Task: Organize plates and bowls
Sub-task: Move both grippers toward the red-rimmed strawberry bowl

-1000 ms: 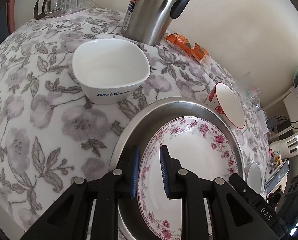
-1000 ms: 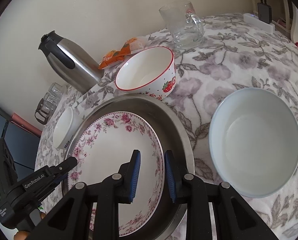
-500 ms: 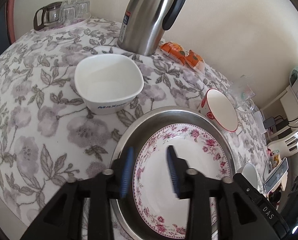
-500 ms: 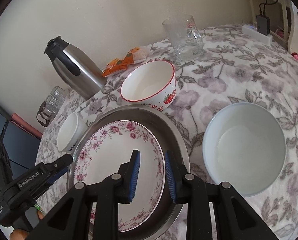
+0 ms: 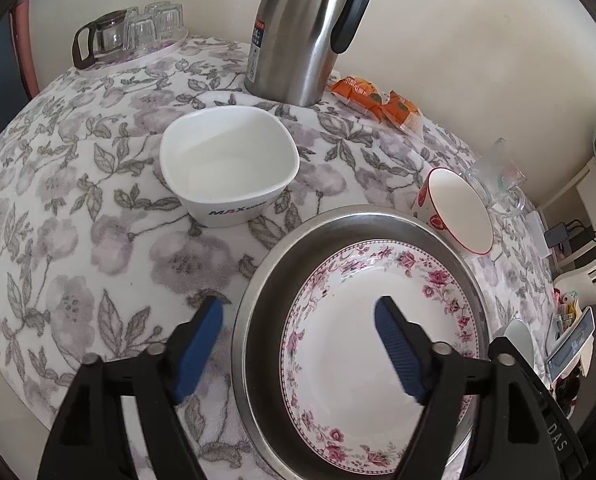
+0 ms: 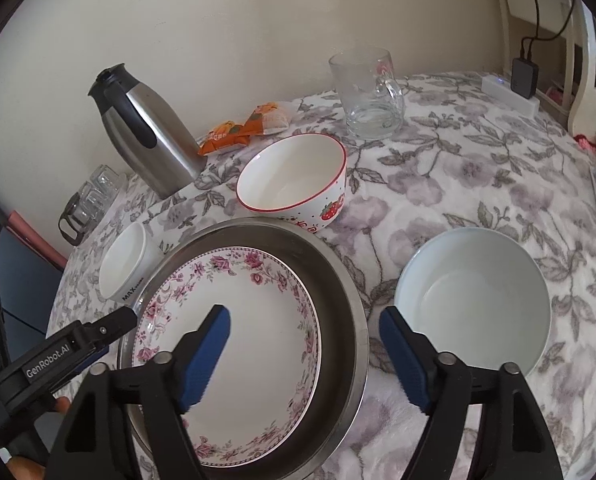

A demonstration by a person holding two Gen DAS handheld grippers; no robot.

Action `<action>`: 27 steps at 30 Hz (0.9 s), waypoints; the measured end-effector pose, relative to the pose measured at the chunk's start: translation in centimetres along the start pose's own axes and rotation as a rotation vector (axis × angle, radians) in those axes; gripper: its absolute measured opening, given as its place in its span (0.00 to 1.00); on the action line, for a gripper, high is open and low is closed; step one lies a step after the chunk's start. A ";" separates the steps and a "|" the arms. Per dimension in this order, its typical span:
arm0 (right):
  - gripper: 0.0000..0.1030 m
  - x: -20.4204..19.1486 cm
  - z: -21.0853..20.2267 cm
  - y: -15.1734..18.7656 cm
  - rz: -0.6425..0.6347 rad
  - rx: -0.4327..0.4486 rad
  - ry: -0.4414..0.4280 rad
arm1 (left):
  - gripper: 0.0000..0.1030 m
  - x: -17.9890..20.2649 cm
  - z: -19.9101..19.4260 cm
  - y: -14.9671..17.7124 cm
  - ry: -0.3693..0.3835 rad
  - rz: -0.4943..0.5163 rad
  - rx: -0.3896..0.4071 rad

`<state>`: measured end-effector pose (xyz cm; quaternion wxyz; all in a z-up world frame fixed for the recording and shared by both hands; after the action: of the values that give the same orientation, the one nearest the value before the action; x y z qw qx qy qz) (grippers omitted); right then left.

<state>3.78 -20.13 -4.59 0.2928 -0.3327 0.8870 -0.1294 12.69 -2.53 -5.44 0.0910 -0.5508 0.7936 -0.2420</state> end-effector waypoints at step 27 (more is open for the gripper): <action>1.00 0.1 0.8 -1.6 -0.043 0.057 0.036 | 0.94 1.2 0.3 -3.0 -0.050 0.039 0.074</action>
<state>5.01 -21.41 -4.58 0.2833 -0.3408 0.8808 -0.1666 14.79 -4.57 -4.11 0.1358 -0.5373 0.7922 -0.2554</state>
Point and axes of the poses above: each gripper's, at about its wrist camera, not at the fingertips, and z roughly the way its jaws point, x to its right, y to its underside, the point moved 6 cm from there along z, roughly the way its jaws point, and after that the axes turned 15 degrees about z, right-handed, at the moved point
